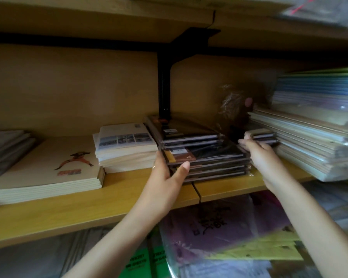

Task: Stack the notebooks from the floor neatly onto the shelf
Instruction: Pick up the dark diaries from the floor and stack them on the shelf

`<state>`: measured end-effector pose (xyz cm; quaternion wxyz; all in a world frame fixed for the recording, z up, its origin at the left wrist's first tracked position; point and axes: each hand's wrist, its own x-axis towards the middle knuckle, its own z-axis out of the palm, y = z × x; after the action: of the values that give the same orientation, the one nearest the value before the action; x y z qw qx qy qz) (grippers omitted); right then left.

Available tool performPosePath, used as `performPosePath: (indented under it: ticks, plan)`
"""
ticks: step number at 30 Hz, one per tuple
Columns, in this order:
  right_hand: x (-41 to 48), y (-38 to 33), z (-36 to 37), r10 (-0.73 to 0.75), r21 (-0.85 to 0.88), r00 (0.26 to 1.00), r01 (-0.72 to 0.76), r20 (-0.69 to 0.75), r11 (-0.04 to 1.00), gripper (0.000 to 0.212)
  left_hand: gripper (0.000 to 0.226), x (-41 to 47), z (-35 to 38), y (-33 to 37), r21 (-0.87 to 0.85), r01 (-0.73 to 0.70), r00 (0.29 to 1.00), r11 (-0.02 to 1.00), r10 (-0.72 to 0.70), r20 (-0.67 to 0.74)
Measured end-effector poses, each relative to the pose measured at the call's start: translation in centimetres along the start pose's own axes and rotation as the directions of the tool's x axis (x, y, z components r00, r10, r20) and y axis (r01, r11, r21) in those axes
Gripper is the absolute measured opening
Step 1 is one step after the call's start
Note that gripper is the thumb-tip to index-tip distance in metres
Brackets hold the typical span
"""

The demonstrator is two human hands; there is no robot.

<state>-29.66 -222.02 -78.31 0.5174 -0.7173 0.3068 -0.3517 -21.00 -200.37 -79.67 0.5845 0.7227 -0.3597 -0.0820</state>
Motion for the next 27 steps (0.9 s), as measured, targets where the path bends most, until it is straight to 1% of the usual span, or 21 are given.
performPosePath:
  ticks: [2, 4, 6, 10, 16, 20, 22, 23, 24, 26, 27]
  plan:
    - [-0.1, 0.5, -0.4, 0.084, 0.183, 0.991, -0.102, 0.102, 0.978, 0.048, 0.067, -0.1, 0.5, 0.0, -0.084, 0.016, 1.000, 0.996, -0.014, 0.015]
    - [-0.3, 0.7, -0.7, 0.094, 0.353, 0.977, -0.158, 0.192, 0.922, 0.055, 0.069, -0.1, 0.8, 0.1, -0.147, 0.058, 0.998, 0.987, -0.058, 0.006]
    - [-0.7, 0.8, -0.9, 0.090, 0.422, 0.967, -0.188, 0.240, 0.887, 0.059, 0.065, -0.1, 1.2, 0.0, -0.186, 0.080, 0.997, 0.979, -0.081, -0.001]
    - [-1.5, 1.0, -0.8, 0.040, 0.327, 0.968, -0.122, 0.248, 0.937, 0.044, 0.065, -0.3, 1.7, 0.0, -0.149, 0.059, 0.998, 0.987, -0.060, 0.001]
    - [-1.8, 1.3, -1.2, -0.015, 0.235, 0.962, -0.051, 0.273, 0.971, 0.052, 0.066, 0.3, 1.6, -0.3, -0.129, 0.061, 0.998, 0.990, -0.057, 0.037]
    - [-2.0, 1.7, -1.5, -0.075, 0.145, 0.960, 0.036, 0.271, 0.989, 0.047, 0.079, 0.7, 2.0, -0.4, -0.100, 0.023, 1.000, 0.995, -0.022, 0.021]
    - [-2.0, 2.0, -1.7, -0.133, 0.096, 0.952, 0.110, 0.274, 0.989, 0.037, 0.082, 0.9, 1.9, -0.8, -0.094, 0.022, 0.999, 0.995, -0.019, 0.035]
    - [-2.0, 2.1, -1.7, -0.165, 0.083, 0.943, 0.147, 0.288, 0.986, 0.039, 0.079, 1.1, 1.8, -1.2, -0.079, 0.026, 0.999, 0.997, -0.022, 0.040]
    - [-1.9, 2.4, -1.7, -0.188, 0.063, 0.934, 0.178, 0.304, 0.982, 0.048, 0.075, 1.2, 1.6, -1.5, -0.047, 0.021, 0.999, 0.999, -0.019, 0.043]
    - [-1.9, 2.8, -1.6, -0.213, 0.026, 0.921, 0.217, 0.326, 0.976, 0.074, 0.069, 1.3, 1.2, -1.9, 0.066, 0.001, 1.000, 0.998, -0.003, 0.023]
    - [-1.8, 3.1, -1.5, -0.220, 0.021, 0.918, 0.226, 0.330, 0.974, 0.082, 0.067, 1.3, 1.0, -2.0, 0.121, -0.003, 1.000, 0.993, 0.003, 0.005]
